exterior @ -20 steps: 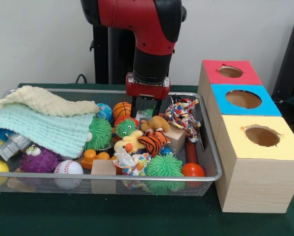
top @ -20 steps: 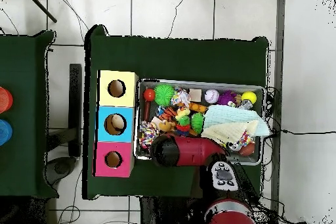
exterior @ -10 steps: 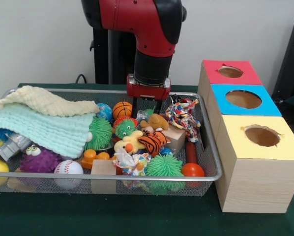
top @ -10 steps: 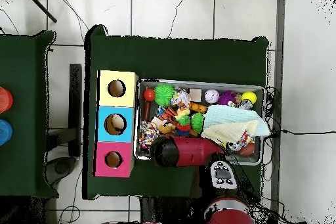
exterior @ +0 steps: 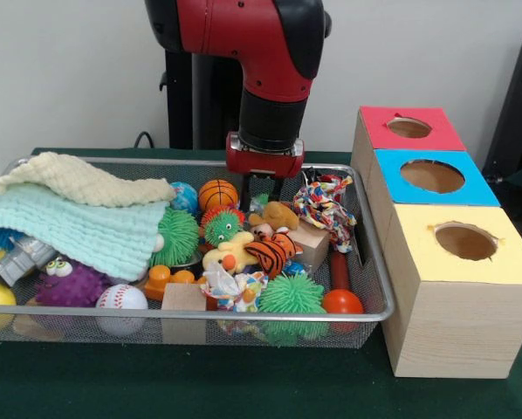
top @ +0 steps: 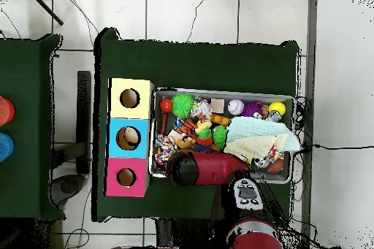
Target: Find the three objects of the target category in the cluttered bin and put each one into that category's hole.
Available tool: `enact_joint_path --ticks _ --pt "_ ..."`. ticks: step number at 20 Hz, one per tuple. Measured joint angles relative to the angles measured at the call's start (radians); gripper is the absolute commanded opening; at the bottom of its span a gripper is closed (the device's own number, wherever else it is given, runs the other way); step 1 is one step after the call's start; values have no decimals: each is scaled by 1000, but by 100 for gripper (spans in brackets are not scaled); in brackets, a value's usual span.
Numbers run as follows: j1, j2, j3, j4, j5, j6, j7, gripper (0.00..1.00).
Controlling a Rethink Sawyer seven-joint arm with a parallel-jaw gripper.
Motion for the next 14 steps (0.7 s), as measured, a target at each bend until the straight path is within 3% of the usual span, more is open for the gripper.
enact_joint_path --ticks 14 --pt "21 15 -16 0 -2 -36 0 0"
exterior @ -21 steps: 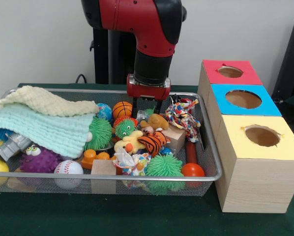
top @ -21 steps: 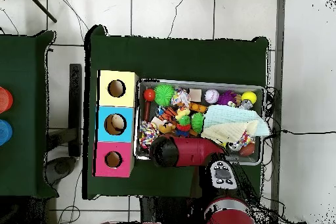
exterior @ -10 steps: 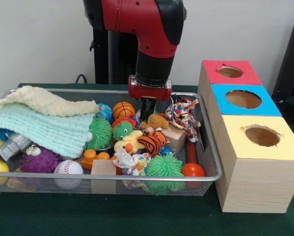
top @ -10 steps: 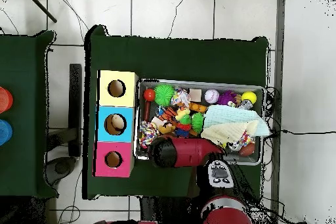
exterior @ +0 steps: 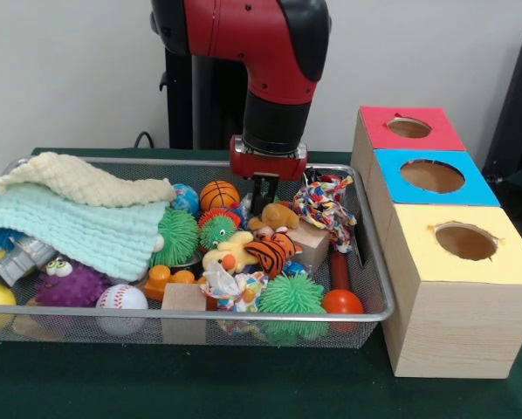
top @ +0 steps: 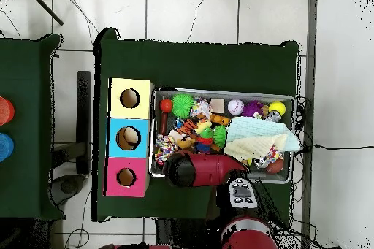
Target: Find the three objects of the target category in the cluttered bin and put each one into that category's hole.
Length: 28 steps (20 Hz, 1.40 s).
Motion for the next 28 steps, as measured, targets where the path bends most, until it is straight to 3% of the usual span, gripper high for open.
enact_joint_path --ticks 10,11,28 --pt "-1 -2 0 0 0 0 0 0" --pt "-1 -2 0 0 0 0 0 100" --pt "-1 -2 0 0 0 -8 0 100"
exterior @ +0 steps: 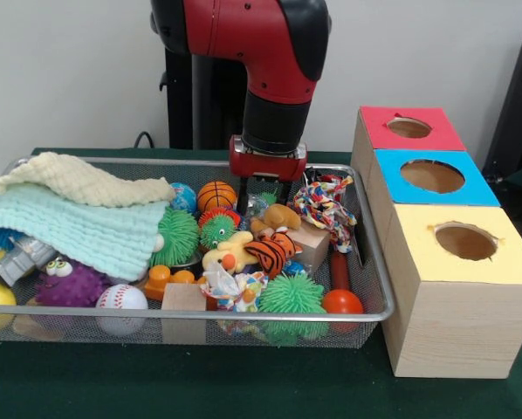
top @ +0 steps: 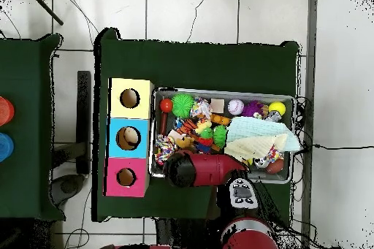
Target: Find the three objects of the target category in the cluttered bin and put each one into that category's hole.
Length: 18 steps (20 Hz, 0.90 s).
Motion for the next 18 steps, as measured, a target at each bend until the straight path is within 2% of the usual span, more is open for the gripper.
enact_joint_path --ticks 9,15,18 --pt "-5 -1 3 0 -21 0 0 100" --pt "-51 -15 49 1 -85 0 0 100" --pt "-106 -33 103 14 -135 13 0 100"
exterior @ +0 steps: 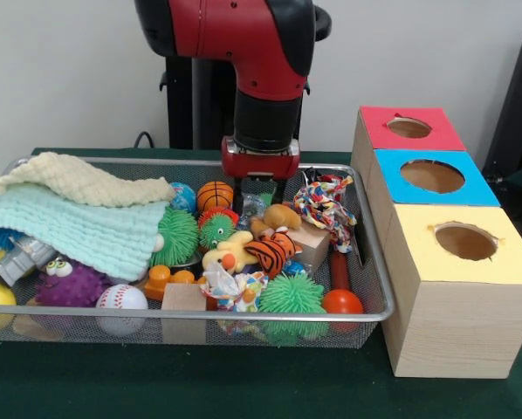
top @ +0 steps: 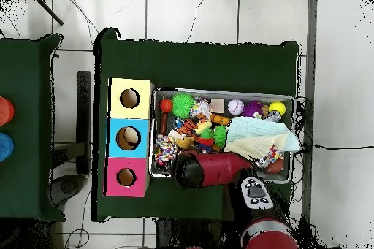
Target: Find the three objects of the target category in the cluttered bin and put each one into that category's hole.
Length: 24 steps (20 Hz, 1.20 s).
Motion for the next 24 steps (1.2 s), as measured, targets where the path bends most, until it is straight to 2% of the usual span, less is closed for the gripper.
enact_joint_path --ticks 6,10,14,18,24 --pt "-85 -48 97 22 -71 78 -3 100" --pt "-107 -95 159 43 -124 150 -7 100" --pt "-102 -136 200 71 -157 184 -7 100" --pt "-66 -177 216 93 -203 190 -7 100" --pt "-21 -181 216 96 -252 190 -7 100"
